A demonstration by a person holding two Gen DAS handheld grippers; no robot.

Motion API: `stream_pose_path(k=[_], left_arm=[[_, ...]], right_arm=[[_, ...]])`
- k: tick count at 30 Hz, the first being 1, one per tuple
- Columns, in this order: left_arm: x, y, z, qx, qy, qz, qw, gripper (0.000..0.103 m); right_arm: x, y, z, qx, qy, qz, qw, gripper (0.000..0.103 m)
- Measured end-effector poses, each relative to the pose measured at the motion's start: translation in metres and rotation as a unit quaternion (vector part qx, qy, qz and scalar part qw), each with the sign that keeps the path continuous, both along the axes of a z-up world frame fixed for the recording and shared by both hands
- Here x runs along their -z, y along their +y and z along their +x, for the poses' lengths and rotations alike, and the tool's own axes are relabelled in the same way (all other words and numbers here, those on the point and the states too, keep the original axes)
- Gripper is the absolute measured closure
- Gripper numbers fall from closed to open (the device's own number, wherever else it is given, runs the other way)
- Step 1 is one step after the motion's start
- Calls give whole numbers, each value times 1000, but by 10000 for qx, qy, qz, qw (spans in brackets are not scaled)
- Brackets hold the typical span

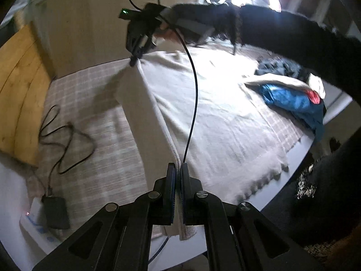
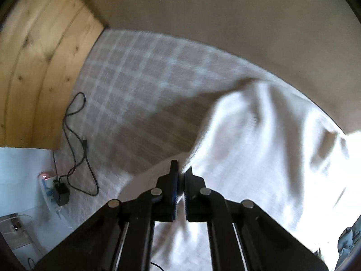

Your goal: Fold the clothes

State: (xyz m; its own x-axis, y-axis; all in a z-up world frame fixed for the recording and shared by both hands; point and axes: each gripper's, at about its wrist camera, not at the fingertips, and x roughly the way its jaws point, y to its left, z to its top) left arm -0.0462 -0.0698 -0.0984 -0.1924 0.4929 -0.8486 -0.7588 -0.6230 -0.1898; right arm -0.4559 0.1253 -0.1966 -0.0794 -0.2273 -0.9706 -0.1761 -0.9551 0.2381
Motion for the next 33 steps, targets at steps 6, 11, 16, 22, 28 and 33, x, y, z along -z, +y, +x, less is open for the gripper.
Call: stream_pose_path(k=[6, 11, 16, 22, 28, 33], left_arm=[[30, 44, 36, -175, -469, -350, 9981, 91], [40, 57, 64, -548, -875, -414, 9938, 88], [4, 0, 99, -1255, -1032, -89, 9867, 74], [14, -9, 114, -1881, -1105, 9, 9759, 72], [81, 63, 96, -1778, -1785, 772, 9647, 72], [130, 125, 86, -1853, -2014, 483, 9606, 72]], right_arm=[[28, 56, 44, 325, -139, 399, 9986, 80], [0, 71, 107, 72, 185, -536, 9984, 66], [-35, 84, 174, -224, 592, -1604, 9850, 66], [-74, 94, 250, -605, 1063, -2445, 9619, 66], [-45, 37, 237, -1552, 607, -1481, 9748, 66], [-23, 18, 197, -1695, 1032, -353, 9795, 66]])
